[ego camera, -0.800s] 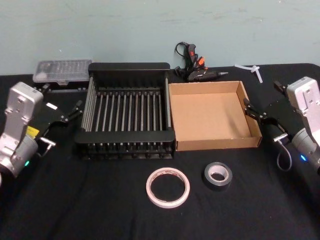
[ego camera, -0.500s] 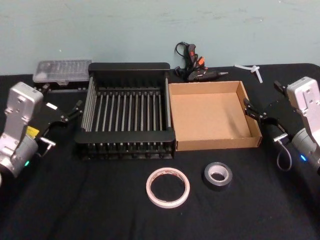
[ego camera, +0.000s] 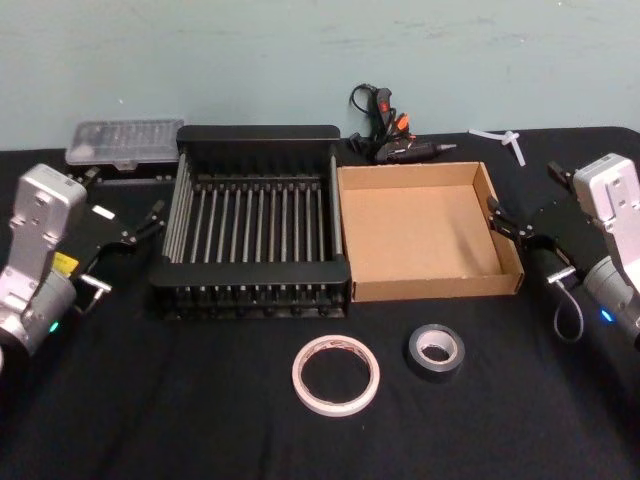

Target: Pick up the white tape and place it into the black box , Pick up the silver tape and place it into the brown box.

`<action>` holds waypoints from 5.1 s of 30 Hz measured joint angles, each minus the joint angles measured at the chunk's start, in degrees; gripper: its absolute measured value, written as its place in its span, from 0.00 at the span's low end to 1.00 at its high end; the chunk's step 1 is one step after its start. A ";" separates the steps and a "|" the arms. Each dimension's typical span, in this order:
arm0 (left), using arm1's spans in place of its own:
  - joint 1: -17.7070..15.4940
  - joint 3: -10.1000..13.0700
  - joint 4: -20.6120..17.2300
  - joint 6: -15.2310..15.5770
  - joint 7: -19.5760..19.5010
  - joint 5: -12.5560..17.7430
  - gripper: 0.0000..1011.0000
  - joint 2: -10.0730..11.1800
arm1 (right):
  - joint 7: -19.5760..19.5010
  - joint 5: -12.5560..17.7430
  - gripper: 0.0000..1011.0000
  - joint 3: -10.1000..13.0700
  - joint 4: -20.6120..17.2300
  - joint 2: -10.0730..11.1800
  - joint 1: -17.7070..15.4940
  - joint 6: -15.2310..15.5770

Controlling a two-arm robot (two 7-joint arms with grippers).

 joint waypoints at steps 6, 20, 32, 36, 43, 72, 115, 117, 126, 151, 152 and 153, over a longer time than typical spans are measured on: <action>0.00 0.00 0.00 0.00 0.00 0.00 0.99 0.00 | 0.00 0.00 0.99 0.00 0.00 0.00 0.00 0.00; 0.00 0.00 0.00 0.00 0.00 0.00 0.99 0.00 | 0.00 0.00 0.99 0.00 0.00 0.00 0.00 0.00; 0.00 0.00 0.00 0.00 0.00 0.00 0.99 0.00 | 0.00 0.00 0.99 0.00 0.00 0.00 0.00 0.00; 0.00 0.00 0.00 0.00 0.00 0.00 0.99 0.00 | 0.50 -0.01 0.99 0.54 -0.17 -0.17 -0.26 0.11; 0.00 0.00 0.00 0.00 0.00 0.00 0.99 0.00 | 2.61 1.60 0.99 2.12 -2.70 0.08 -1.82 2.76; 0.00 0.00 0.00 0.00 0.00 0.00 0.99 0.00 | 6.02 7.57 0.99 7.65 -22.56 1.83 -14.46 21.24; 0.00 0.00 0.00 0.00 0.00 0.00 0.99 0.00 | 10.21 4.71 0.99 7.91 -22.93 -2.78 -16.97 33.88; 0.00 0.00 0.00 0.00 0.00 0.00 0.99 0.00 | 10.59 4.45 0.99 7.91 -22.51 -3.07 -16.64 34.08; 0.00 0.00 0.00 0.00 0.00 0.00 0.99 0.00 | 12.21 3.48 0.99 7.95 -21.17 -4.15 -15.54 34.86; 0.00 0.00 0.00 0.00 0.00 0.00 0.99 0.00 | 14.15 1.24 0.99 9.10 -20.35 -6.10 -15.37 35.76; 0.00 0.00 0.00 0.00 0.00 0.00 0.99 0.00 | 14.15 1.25 0.99 9.10 -20.35 -6.10 -15.37 35.75; 0.00 0.00 0.00 0.00 0.00 0.00 0.99 0.00 | 14.14 1.26 0.99 9.10 -20.35 -6.10 -15.37 35.75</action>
